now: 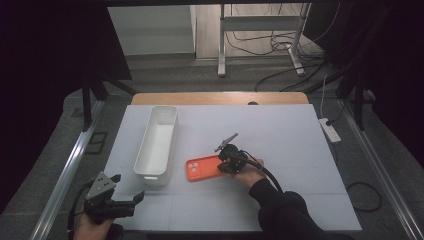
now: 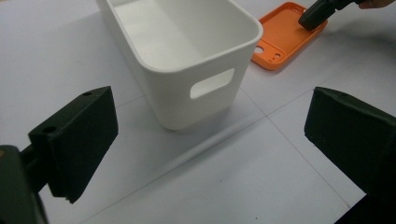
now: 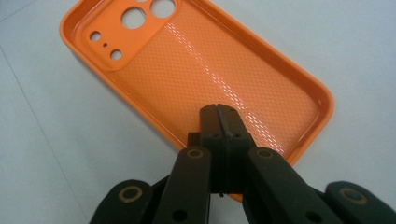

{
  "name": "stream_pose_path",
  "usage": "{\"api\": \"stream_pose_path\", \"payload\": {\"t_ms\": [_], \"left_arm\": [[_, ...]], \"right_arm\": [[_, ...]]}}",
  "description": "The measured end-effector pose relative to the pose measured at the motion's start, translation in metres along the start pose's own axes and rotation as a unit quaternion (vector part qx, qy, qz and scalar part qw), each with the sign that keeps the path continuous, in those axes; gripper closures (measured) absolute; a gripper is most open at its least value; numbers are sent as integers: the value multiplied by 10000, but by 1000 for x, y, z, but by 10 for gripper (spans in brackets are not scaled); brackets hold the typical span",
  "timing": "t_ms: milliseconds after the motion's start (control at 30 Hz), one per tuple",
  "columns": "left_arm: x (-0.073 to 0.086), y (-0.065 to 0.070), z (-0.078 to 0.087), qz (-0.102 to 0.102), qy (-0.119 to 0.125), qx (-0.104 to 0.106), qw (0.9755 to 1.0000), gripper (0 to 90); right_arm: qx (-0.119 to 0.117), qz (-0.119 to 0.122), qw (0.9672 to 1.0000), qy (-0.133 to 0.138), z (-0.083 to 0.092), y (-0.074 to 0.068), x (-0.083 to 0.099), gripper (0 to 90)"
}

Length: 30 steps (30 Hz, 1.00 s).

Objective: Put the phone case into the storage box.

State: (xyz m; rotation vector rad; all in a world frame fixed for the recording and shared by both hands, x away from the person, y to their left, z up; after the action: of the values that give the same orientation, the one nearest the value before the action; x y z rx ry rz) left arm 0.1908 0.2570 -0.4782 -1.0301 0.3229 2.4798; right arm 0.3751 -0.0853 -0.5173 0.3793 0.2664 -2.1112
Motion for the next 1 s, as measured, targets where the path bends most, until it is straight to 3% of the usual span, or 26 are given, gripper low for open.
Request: {"api": "stream_pose_path", "payload": {"t_ms": [333,667,900,1000], "left_arm": [[0,1,0,-27,-15,-11,10000,38],[-1,1,-1,-36,-29,-10,10000,38],[-1,1,-1,-52,-38,-21,10000,38],[-1,1,-1,-58,-42,-24,10000,39]], "right_arm": [[-114,20,9999,-47,3,-6,6,894],[-314,120,9994,-116,5,-22,15,894],[-482,328,9981,-173,5,-37,16,894],[-447,448,9978,-200,4,-41,15,894]]}}
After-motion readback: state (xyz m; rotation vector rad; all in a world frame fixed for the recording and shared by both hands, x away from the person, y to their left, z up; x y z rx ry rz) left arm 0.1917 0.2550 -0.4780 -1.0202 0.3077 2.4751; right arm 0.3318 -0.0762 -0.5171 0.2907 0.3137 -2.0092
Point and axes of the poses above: each handheld gripper's, and its own axes: z roughly backward along the jaws, x roughly out of its underside, y roughly to its right, the point moved 1 cm from there along -z, roughly forward along the jaws, and after that the axes turned 7 degrees about -y, right-handed, at the moved point
